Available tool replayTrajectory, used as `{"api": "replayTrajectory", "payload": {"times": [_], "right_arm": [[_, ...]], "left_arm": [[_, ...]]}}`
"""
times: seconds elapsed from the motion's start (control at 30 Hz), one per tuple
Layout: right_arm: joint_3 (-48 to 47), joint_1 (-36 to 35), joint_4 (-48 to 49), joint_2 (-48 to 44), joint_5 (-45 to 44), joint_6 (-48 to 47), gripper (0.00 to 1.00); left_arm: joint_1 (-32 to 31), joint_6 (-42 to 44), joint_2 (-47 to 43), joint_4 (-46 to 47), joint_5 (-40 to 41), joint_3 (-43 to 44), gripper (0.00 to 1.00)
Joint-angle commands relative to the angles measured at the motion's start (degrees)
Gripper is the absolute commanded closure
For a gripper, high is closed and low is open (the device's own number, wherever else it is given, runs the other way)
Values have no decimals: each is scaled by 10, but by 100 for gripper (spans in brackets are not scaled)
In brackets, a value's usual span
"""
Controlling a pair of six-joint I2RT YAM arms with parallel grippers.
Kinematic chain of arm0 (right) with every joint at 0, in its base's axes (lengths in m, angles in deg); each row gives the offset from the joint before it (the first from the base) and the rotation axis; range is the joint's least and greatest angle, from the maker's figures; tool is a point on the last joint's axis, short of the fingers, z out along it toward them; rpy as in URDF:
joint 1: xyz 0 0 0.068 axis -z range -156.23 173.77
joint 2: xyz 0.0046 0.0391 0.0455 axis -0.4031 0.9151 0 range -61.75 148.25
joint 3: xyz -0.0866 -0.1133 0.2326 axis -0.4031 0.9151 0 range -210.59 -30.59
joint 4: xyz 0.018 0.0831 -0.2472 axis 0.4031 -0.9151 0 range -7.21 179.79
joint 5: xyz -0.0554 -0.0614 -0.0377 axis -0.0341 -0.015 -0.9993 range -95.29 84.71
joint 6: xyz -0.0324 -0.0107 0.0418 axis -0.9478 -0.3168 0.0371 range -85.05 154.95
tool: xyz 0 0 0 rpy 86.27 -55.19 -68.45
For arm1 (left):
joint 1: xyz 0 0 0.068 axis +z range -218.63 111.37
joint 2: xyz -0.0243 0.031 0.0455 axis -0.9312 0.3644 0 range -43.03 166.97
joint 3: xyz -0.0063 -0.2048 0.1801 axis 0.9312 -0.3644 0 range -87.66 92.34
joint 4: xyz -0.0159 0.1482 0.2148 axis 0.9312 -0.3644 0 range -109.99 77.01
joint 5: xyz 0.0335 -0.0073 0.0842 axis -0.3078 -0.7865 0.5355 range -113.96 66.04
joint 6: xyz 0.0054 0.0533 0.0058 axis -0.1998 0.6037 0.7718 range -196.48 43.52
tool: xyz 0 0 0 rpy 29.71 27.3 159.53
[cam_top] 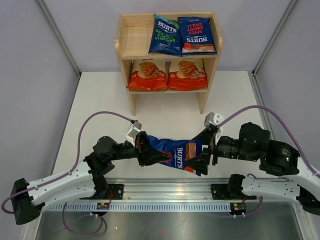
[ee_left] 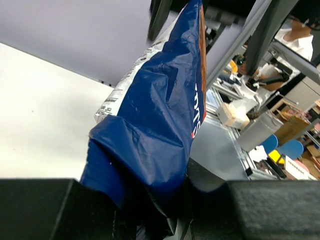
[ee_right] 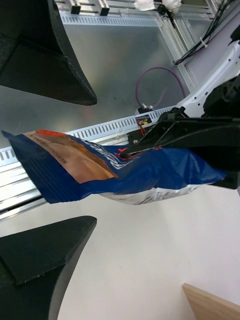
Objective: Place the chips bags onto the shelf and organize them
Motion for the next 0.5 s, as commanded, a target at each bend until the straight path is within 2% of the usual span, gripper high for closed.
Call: {"api": "replayTrajectory", "payload": {"times": [0.0, 0.07, 0.17, 0.23, 0.27, 0.33, 0.4, 0.43, 0.47], "right_arm": [[47, -1, 95, -11, -39, 83, 1], [76, -1, 143, -27, -56, 111, 1], [105, -1, 201, -36, -36, 149, 1], [104, -1, 207, -26, -21, 164, 5], [98, 0, 204, -23, -21, 165, 10], [100, -1, 207, -24, -40, 167, 31], [115, -1, 224, -33, -74, 176, 40], [121, -1, 235, -45, -81, 178, 50], [132, -1, 249, -51, -84, 184, 53]], "left_arm": [[-3, -20, -12, 41, 47, 29, 97], [-3, -34, -12, 52, 57, 29, 98], [-3, -48, -9, 56, 85, 32, 97], [-3, -52, -6, 59, 95, 36, 97], [-3, -54, -7, 58, 95, 38, 96], [-2, -55, -10, 61, 92, 40, 94], [-3, -55, -17, 70, 86, 37, 87], [-3, -56, -20, 73, 86, 35, 85], [-3, -56, -23, 75, 84, 33, 84]]}}
